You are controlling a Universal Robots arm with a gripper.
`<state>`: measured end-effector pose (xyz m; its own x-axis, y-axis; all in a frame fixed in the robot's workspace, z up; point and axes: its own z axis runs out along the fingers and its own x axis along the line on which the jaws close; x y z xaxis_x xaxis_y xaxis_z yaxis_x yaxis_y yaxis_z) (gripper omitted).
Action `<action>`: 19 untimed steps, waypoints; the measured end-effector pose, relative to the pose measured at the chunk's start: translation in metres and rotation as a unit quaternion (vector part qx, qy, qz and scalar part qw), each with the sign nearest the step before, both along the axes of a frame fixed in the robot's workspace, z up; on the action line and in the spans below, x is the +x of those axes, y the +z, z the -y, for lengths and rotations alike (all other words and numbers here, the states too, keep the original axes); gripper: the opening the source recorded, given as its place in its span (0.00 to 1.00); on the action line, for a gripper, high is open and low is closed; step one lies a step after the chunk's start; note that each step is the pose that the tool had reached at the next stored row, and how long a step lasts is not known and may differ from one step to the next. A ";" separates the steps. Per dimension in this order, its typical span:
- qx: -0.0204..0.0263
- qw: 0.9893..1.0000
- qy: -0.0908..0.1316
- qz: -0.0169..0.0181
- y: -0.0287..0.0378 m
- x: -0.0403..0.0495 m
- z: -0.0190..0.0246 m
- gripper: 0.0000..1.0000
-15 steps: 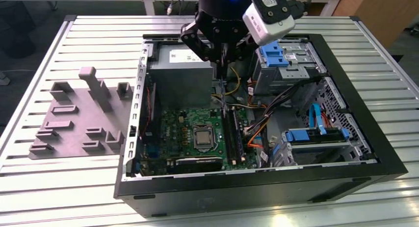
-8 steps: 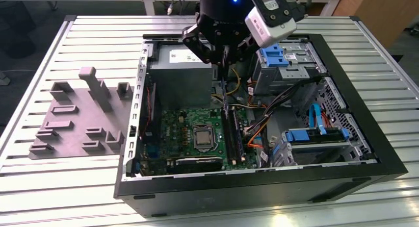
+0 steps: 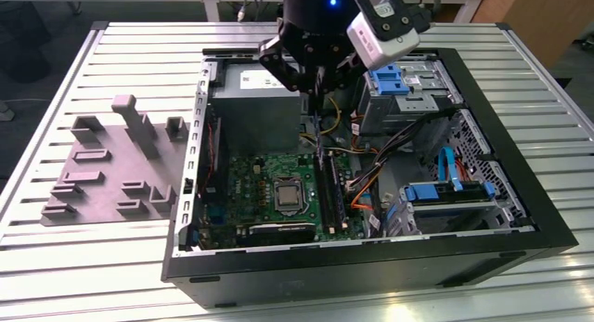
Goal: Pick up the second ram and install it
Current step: 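Insert the second ram into the second slot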
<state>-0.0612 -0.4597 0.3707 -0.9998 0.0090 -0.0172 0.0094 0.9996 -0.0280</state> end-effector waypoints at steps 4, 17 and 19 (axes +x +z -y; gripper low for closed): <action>0.000 1.000 0.000 0.000 -0.0015 0.0000 0.0000 0.14; 0.000 1.000 0.000 -0.003 -0.0193 0.0115 0.0005 0.14; 0.000 1.000 0.002 -0.004 -0.0229 0.0157 0.0004 0.14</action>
<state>-0.0455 -0.4602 0.3478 -0.9999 0.0059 -0.0094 0.0062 0.9996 -0.0280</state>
